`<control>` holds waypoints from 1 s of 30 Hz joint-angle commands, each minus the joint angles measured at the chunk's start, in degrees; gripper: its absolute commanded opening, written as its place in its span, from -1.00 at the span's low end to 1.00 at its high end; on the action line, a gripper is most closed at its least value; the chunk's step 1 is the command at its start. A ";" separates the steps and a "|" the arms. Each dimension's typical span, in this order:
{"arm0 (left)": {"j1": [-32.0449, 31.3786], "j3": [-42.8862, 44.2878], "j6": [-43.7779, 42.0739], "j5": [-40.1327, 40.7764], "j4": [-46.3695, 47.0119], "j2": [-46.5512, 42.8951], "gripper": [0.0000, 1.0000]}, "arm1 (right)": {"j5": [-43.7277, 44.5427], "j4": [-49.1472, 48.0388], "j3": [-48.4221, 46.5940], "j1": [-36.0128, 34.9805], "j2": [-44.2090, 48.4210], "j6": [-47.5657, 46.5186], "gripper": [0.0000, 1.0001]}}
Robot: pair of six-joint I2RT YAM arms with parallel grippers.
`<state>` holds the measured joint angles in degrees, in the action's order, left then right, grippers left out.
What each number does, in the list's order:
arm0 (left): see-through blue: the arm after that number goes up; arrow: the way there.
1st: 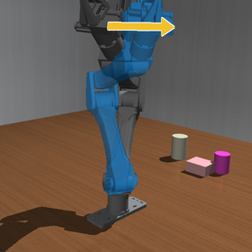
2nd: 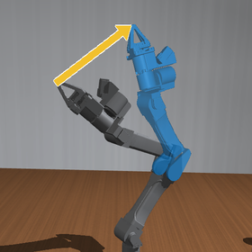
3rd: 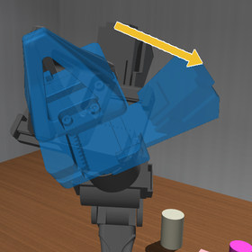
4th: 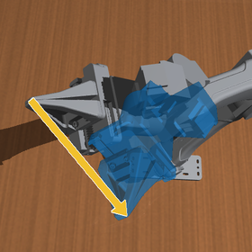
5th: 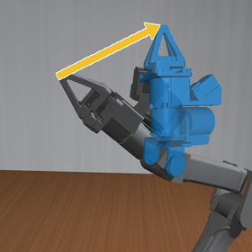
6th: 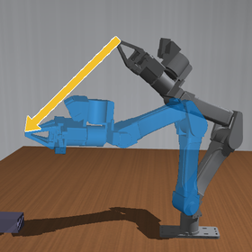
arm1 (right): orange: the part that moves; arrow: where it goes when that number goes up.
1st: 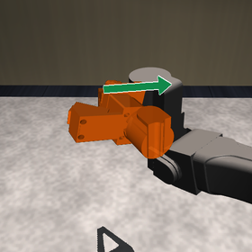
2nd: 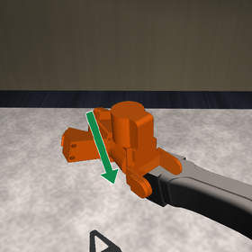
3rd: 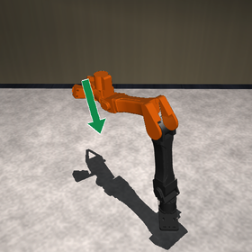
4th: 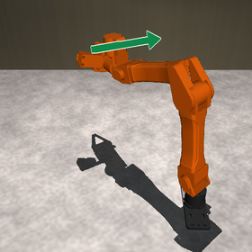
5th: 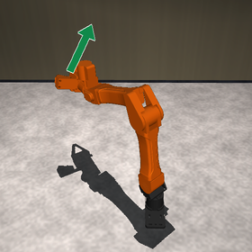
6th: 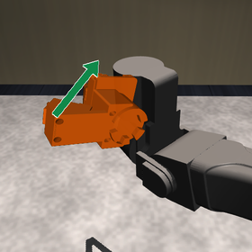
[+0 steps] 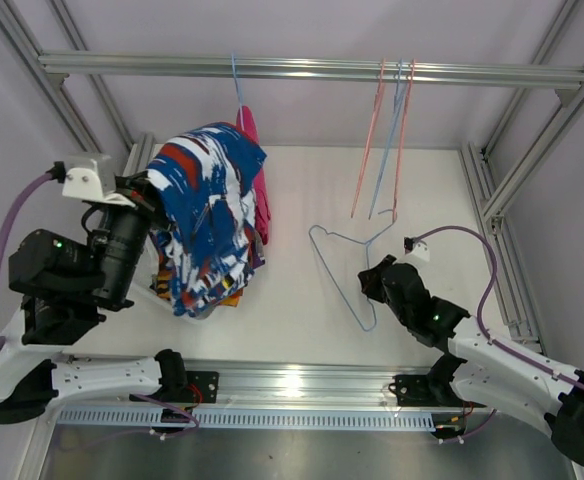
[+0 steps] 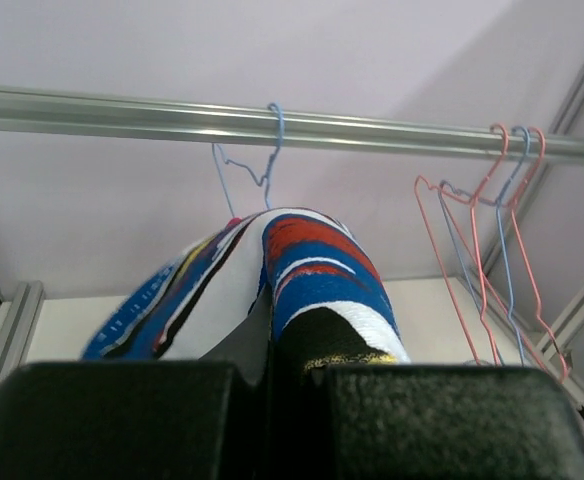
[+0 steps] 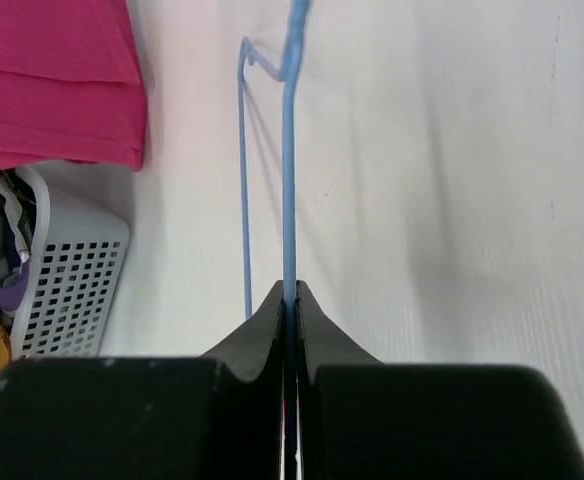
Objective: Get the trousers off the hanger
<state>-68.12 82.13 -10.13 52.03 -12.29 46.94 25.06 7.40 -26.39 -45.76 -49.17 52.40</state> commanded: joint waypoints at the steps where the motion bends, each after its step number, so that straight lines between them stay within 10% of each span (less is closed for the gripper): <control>1: 0.09 2.95 -2.08 0.79 7.90 -0.97 -0.99 | -0.18 -3.27 0.02 1.63 0.82 -1.07 -1.00; 30: 3.33 -10.30 -31.79 11.77 40.41 -14.24 -0.99 | -7.13 -8.63 0.82 5.42 -4.36 -2.39 -1.00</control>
<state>-66.72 74.98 -36.47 65.52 17.87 32.45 18.59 2.33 -25.28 -40.62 -53.36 50.85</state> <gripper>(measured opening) 0.050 0.035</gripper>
